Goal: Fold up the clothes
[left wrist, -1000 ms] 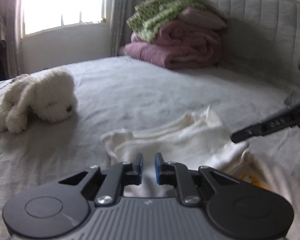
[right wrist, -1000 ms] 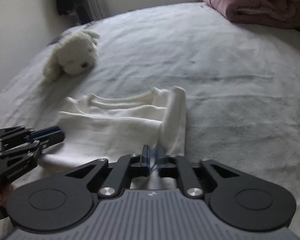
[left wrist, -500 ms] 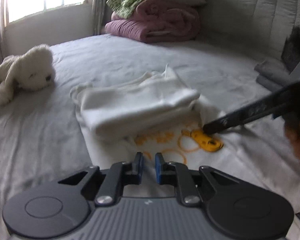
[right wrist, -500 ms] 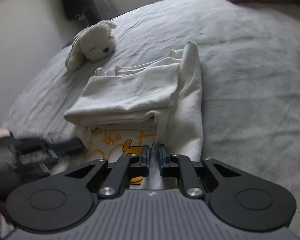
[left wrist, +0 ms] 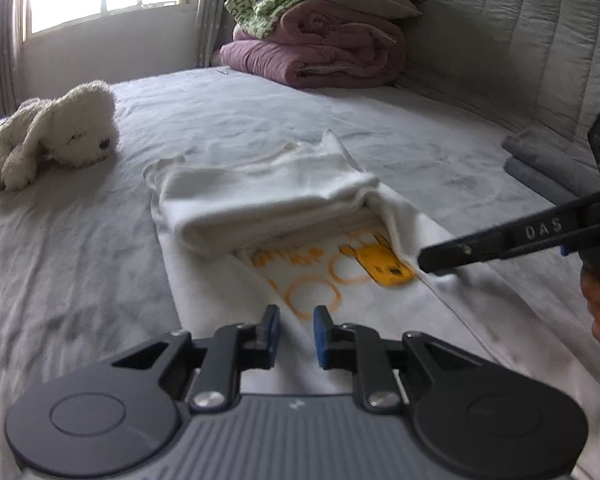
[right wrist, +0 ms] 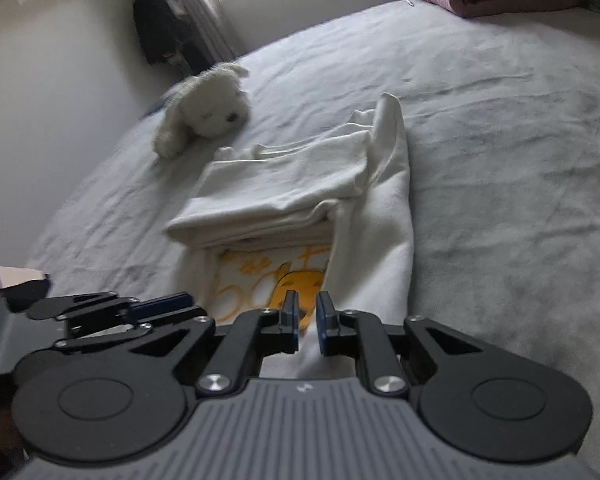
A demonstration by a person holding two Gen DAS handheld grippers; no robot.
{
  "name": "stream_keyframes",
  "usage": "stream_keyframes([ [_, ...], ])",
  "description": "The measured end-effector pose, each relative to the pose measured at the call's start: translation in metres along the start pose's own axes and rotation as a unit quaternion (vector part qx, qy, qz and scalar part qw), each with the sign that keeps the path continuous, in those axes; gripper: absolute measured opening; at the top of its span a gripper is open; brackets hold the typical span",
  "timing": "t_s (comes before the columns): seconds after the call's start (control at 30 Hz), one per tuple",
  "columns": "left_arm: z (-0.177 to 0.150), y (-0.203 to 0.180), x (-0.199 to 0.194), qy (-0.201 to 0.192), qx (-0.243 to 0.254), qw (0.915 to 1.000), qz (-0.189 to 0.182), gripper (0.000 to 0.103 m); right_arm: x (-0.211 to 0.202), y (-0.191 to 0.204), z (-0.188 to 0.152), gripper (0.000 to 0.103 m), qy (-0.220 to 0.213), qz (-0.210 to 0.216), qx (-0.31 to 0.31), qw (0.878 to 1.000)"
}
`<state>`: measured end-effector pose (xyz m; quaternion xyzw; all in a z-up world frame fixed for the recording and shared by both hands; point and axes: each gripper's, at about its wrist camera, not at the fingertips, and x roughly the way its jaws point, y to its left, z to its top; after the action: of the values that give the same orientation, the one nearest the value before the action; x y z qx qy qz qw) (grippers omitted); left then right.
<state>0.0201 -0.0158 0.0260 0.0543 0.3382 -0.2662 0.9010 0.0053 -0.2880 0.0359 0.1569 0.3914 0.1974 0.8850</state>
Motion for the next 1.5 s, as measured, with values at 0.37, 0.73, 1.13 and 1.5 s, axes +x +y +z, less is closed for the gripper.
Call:
stream_keyframes([
  [0.37,-0.048,-0.038,-0.057,0.027,-0.007,0.9995,-0.012,0.017,-0.059,0.018,-0.072,0.016,-0.013,-0.001,-0.005,1.0],
  [0.73,-0.08,-0.066,-0.089,0.031,-0.02,0.9993,-0.002,0.018,-0.075,0.023,-0.117,0.015,-0.015,0.015,0.035,0.999],
  [1.13,-0.105,-0.082,-0.119,0.033,-0.014,0.9992,-0.015,0.018,-0.1,0.042,-0.149,0.015,-0.016,0.012,0.008,1.0],
  [1.5,-0.121,-0.101,-0.136,0.031,0.009,0.9994,-0.015,0.024,-0.114,0.052,-0.171,0.015,-0.011,0.004,-0.004,1.0],
])
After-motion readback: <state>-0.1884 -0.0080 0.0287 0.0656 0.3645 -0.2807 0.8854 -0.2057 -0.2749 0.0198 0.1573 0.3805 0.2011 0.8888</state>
